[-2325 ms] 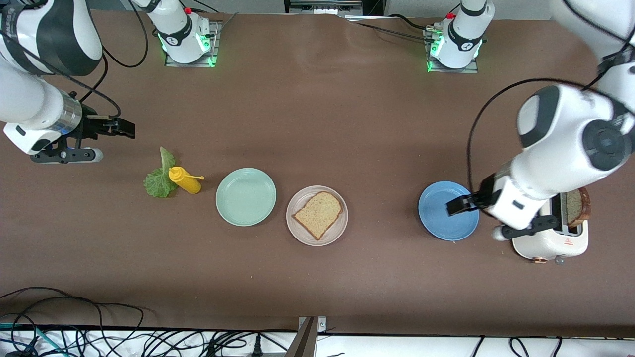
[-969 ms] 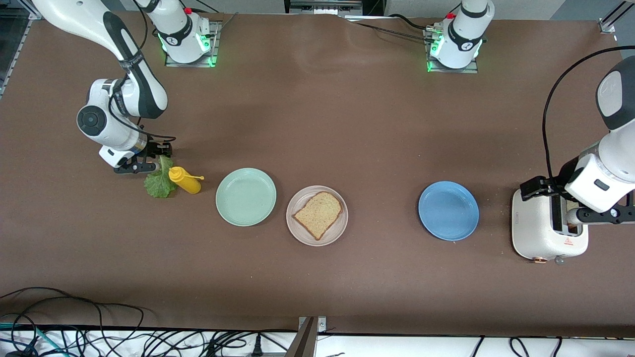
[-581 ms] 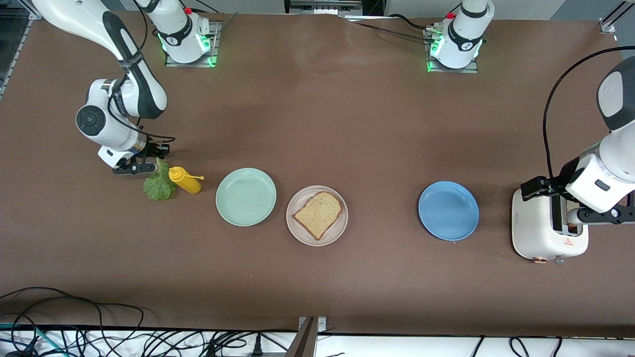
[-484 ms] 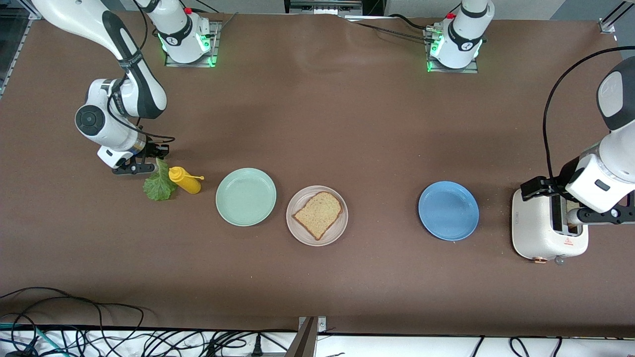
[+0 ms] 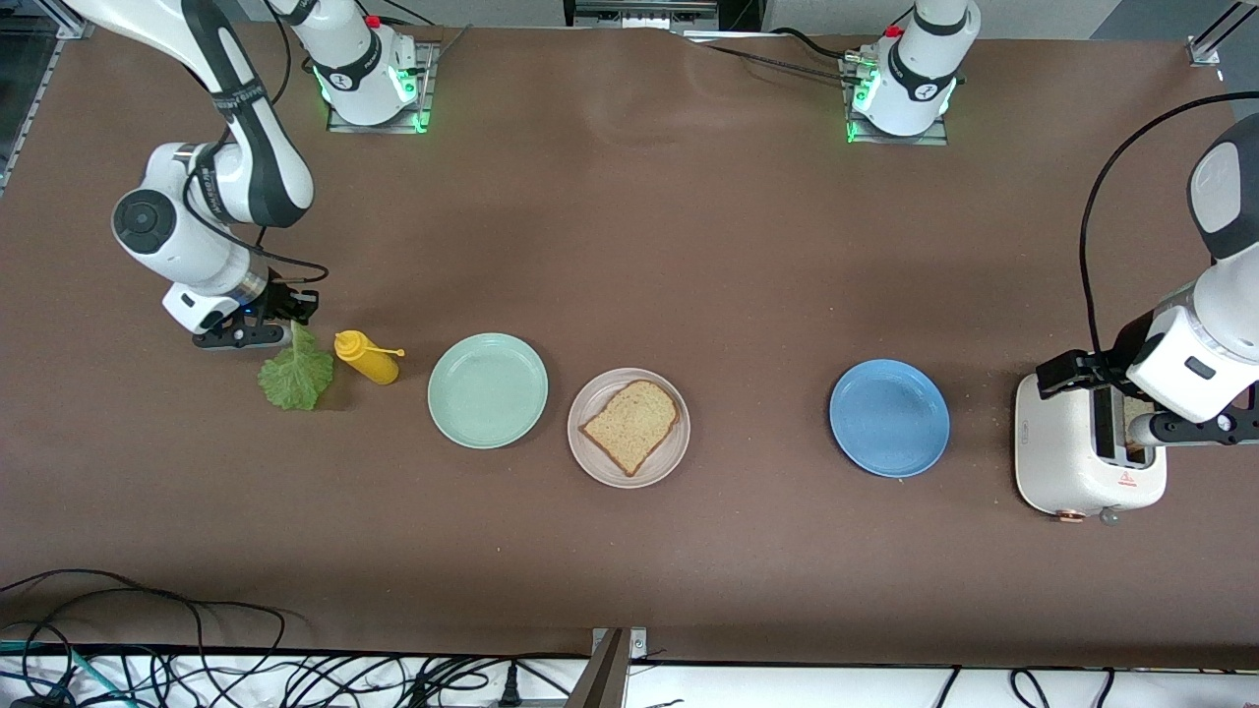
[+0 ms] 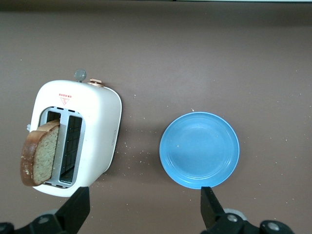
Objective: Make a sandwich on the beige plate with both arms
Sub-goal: 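Lift the lettuce leaf and carry it over the toast on the beige plate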
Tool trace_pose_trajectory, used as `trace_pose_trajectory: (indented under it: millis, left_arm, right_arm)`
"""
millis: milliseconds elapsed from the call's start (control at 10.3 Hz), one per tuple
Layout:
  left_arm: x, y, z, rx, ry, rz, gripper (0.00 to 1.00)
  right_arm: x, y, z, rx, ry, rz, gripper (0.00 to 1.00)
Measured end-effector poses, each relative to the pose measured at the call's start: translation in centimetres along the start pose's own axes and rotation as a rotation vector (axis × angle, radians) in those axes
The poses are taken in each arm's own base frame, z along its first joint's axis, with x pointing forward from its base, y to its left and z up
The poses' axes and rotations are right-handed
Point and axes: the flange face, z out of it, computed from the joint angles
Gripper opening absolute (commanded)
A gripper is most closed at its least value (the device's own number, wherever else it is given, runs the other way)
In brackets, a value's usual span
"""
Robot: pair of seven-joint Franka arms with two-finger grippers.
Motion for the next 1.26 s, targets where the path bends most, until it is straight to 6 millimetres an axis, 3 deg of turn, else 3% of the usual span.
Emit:
trace_pose_trajectory:
  millis: [291,484,678,872,1259]
  left_arm:
    - [0.0,0.0,0.0,0.000,0.000,0.001,1.00]
    - [0.0,0.0,0.0,0.000,0.000,0.002,1.00]
    - [0.0,-0.1,0.0,0.000,0.000,0.001,1.00]
    - [0.0,-0.4,0.0,0.000,0.000,0.004,1.00]
    - [0.0,-0.7,0.0,-0.001,0.000,0.015,1.00]
  right_arm:
    - [3.5,-2.0,-9.1,0.001,-0.103,0.015,0.00]
    - [4.8,-5.8,-15.3,-0.012,-0.127,0.055,0.00]
    - [5.6,-10.8,-19.4,0.011,-0.098,0.117,0.00]
    - [6.5,-16.5,-20.1,0.070,-0.091,0.213,0.00]
    - [10.9,-29.5,-15.9,0.226,-0.030,0.405,0.00]
